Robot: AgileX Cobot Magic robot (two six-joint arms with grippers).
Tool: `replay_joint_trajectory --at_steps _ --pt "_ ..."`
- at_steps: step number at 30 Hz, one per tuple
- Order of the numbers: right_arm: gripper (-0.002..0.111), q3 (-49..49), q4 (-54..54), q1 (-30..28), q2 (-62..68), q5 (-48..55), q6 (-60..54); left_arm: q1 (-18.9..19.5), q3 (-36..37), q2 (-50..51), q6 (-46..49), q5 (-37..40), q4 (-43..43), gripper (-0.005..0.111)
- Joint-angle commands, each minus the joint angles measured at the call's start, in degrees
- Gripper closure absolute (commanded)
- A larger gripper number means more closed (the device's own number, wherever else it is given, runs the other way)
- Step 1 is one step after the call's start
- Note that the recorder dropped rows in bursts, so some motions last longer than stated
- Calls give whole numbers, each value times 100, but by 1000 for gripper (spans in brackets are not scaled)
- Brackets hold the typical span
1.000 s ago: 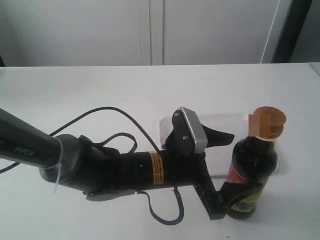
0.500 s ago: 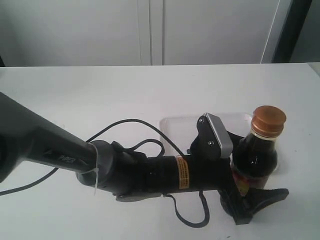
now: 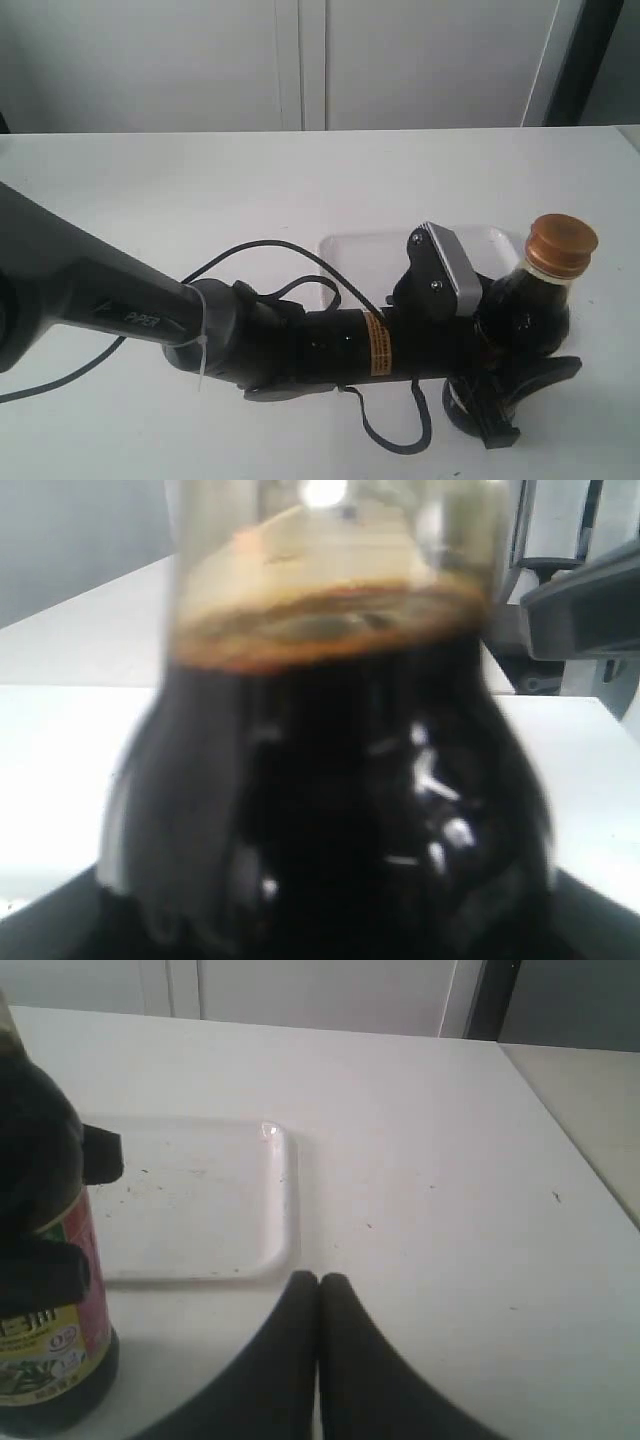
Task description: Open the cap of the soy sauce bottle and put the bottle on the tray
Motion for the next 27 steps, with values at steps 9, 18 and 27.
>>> replay_joint_trajectory --at_steps 9,18,27 --pt "108 11 -14 23 -19 -51 9 -57 -22 15 95 -86 210 107" --pt "108 11 -14 23 -19 -51 9 -57 -22 15 118 -140 255 107" --pt "108 11 -38 23 -19 -51 9 -57 -22 15 118 -140 255 107"
